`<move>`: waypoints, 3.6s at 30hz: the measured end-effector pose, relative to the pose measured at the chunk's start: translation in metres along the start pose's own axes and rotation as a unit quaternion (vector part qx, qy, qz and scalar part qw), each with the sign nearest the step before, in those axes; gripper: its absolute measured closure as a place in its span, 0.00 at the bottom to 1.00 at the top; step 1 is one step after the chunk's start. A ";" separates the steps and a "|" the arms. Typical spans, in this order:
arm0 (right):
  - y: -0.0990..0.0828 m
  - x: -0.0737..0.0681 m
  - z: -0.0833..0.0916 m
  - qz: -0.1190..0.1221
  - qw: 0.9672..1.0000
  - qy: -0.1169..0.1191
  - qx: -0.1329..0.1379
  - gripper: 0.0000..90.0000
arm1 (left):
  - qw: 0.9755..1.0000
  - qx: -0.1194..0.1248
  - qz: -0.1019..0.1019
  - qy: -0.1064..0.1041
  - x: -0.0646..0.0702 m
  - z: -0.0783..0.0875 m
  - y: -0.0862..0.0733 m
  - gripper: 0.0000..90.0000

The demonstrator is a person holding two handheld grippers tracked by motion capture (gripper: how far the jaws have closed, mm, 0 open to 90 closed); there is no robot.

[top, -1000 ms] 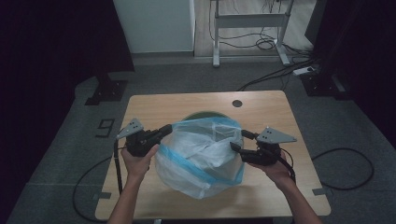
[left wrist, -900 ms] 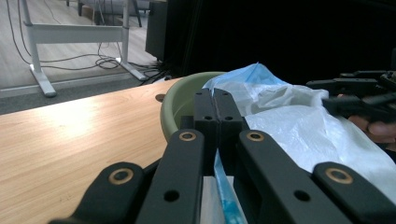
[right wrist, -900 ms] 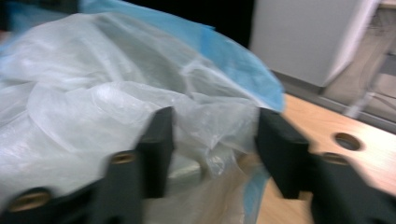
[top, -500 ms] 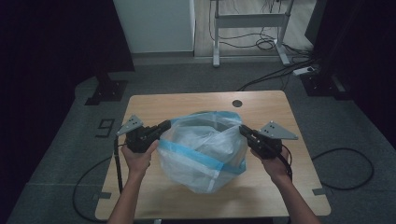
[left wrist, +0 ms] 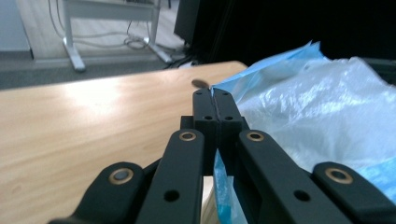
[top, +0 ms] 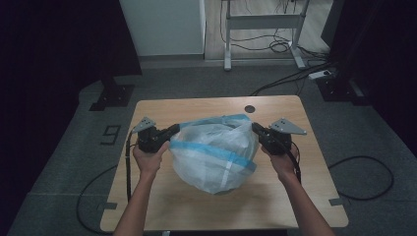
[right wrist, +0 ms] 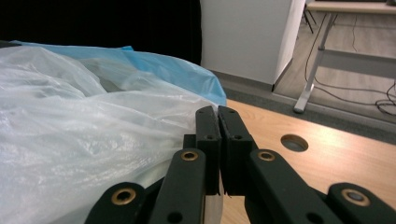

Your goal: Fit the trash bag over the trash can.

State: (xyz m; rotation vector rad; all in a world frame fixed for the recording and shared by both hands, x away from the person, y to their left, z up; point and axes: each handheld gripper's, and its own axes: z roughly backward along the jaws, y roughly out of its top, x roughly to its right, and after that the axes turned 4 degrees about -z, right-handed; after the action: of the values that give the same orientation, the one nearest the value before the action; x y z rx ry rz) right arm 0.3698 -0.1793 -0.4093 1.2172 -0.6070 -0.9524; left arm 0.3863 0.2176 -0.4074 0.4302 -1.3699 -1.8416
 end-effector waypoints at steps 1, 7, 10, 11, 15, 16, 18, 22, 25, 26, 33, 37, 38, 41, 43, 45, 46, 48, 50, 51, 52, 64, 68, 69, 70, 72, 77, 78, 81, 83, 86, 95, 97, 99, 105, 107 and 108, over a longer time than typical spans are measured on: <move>-0.002 0.001 -0.002 -0.002 1.000 0.000 -0.003 0.96 | 1.000 -0.008 0.003 0.001 -0.001 -0.002 -0.002 1.00; -0.011 0.006 -0.013 -0.016 1.000 0.005 -0.023 0.96 | 0.999 -0.050 0.022 -0.003 -0.004 -0.014 -0.012 1.00; -0.015 0.008 -0.018 -0.022 0.999 0.013 -0.036 0.96 | 0.997 -0.062 0.033 -0.012 -0.005 -0.019 -0.017 1.00; -0.017 0.008 -0.020 -0.023 0.999 0.015 -0.040 0.96 | 0.997 -0.066 0.037 -0.016 -0.005 -0.020 -0.018 1.00; -0.021 0.010 -0.024 -0.024 0.998 0.025 -0.052 0.97 | 0.995 -0.083 0.047 -0.026 -0.004 -0.026 -0.021 1.00; -0.022 0.010 -0.025 -0.025 0.998 0.028 -0.055 0.97 | 0.994 -0.088 0.051 -0.028 -0.004 -0.028 -0.022 1.00; -0.022 0.010 -0.027 -0.022 0.997 0.032 -0.059 0.97 | 0.994 -0.092 0.054 -0.030 -0.005 -0.031 -0.022 1.00; -0.023 0.012 -0.030 -0.024 0.997 0.032 -0.061 0.97 | 0.994 -0.092 0.057 -0.028 -0.006 -0.034 -0.024 1.00; -0.022 0.014 -0.032 -0.025 0.998 0.024 -0.055 0.97 | 0.995 -0.086 0.056 -0.016 -0.009 -0.037 -0.023 1.00; -0.022 0.015 -0.033 -0.029 0.998 0.022 -0.053 0.97 | 0.994 -0.087 0.058 -0.015 -0.010 -0.037 -0.023 1.00; -0.020 0.013 -0.047 -0.016 0.996 0.022 -0.082 0.97 | 0.990 -0.118 0.074 -0.016 -0.015 -0.046 -0.024 1.00; -0.020 0.011 -0.051 -0.014 0.995 0.019 -0.096 0.97 | 0.987 -0.135 0.082 -0.021 -0.016 -0.046 -0.026 1.00; -0.020 0.011 -0.051 -0.016 0.995 0.018 -0.101 0.97 | 0.987 -0.138 0.084 -0.022 -0.017 -0.045 -0.027 1.00; -0.022 0.012 -0.051 -0.017 0.993 0.018 -0.111 0.97 | 0.986 -0.138 0.087 -0.023 -0.019 -0.042 -0.031 1.00; -0.023 0.014 -0.049 -0.020 0.994 0.018 -0.110 0.97 | 0.987 -0.130 0.088 -0.022 -0.019 -0.039 -0.032 1.00; -0.024 0.017 -0.046 -0.031 0.994 0.018 -0.103 0.97 | 0.989 -0.123 0.083 -0.022 -0.019 -0.035 -0.032 1.00; -0.025 0.019 -0.045 -0.038 0.994 0.018 -0.098 0.97 | 0.989 -0.120 0.081 -0.021 -0.019 -0.034 -0.032 1.00; -0.025 0.024 -0.039 -0.049 0.995 0.012 -0.082 0.90 | 0.991 -0.111 0.076 -0.019 -0.017 -0.030 -0.030 1.00; -0.024 0.026 -0.035 -0.054 0.996 0.004 -0.070 0.82 | 0.991 -0.106 0.075 -0.020 -0.016 -0.028 -0.029 0.99; -0.021 0.031 -0.023 -0.075 0.996 -0.006 -0.041 0.74 | 0.992 -0.099 0.071 -0.018 -0.015 -0.026 -0.028 0.99; -0.019 0.032 -0.018 -0.082 0.996 -0.007 -0.033 0.71 | 0.993 -0.097 0.069 -0.018 -0.015 -0.025 -0.027 0.99; 0.004 -0.007 0.038 -0.024 0.994 0.108 -0.003 0.46 | 0.994 -0.086 0.066 -0.017 -0.013 -0.017 -0.030 0.98; 0.008 -0.024 0.035 0.005 0.989 0.142 -0.030 0.39 | 0.994 -0.083 0.068 -0.016 -0.013 -0.014 -0.028 0.98; 0.008 -0.026 0.032 0.012 0.989 0.143 -0.039 0.38 | 0.994 -0.082 0.068 -0.016 -0.013 -0.014 -0.028 0.98; 0.009 -0.028 0.029 0.019 0.988 0.145 -0.047 0.37 | 0.994 -0.082 0.068 -0.016 -0.013 -0.013 -0.027 0.98; 0.008 -0.030 0.023 0.030 0.986 0.154 -0.064 0.38 | 0.994 -0.080 0.067 -0.016 -0.013 -0.013 -0.026 0.98; 0.007 -0.040 0.025 0.089 0.978 0.165 -0.089 0.67 | 0.995 -0.079 0.065 -0.017 -0.013 -0.011 -0.026 0.98; 0.006 -0.041 0.026 0.101 0.977 0.160 -0.093 0.73 | 0.995 -0.078 0.065 -0.017 -0.014 -0.011 -0.027 0.98; 0.004 -0.044 0.033 0.118 0.978 0.150 -0.088 0.93 | 0.995 -0.077 0.067 -0.016 -0.014 -0.010 -0.028 0.98; 0.003 -0.044 0.041 0.115 0.978 0.156 -0.073 0.98 | 0.995 -0.076 0.067 -0.016 -0.014 -0.009 -0.029 0.98; 0.001 -0.045 0.054 0.104 0.979 0.168 -0.053 0.99 | 0.995 -0.074 0.067 -0.017 -0.014 -0.006 -0.030 0.98; -0.030 -0.060 0.095 0.085 0.973 0.216 0.007 0.99 | 0.995 -0.073 0.059 -0.022 -0.009 -0.001 -0.032 0.98; -0.042 -0.066 0.099 0.078 0.968 0.237 0.006 0.99 | 0.995 -0.071 0.057 -0.027 -0.008 0.001 -0.032 0.98; -0.053 -0.072 0.100 0.078 0.962 0.260 0.005 0.99 | 0.995 -0.074 0.055 -0.029 -0.007 0.001 -0.033 0.99; -0.081 -0.089 0.088 0.100 0.955 0.277 -0.035 0.99 | 0.995 -0.079 0.053 -0.035 -0.005 0.003 -0.037 0.99; -0.088 -0.090 0.081 0.106 0.956 0.271 -0.045 0.99 | 0.995 -0.083 0.051 -0.037 -0.004 0.003 -0.038 0.99; -0.091 -0.088 0.078 0.105 0.957 0.267 -0.048 0.99 | 0.994 -0.086 0.048 -0.037 -0.004 0.003 -0.038 0.99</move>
State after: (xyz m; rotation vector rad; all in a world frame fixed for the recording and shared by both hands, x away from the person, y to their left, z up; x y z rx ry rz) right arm 0.2362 -0.1476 -0.4673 1.2277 -0.2470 -0.4376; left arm 0.3721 0.2263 -0.4419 0.2048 -1.2454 -1.8928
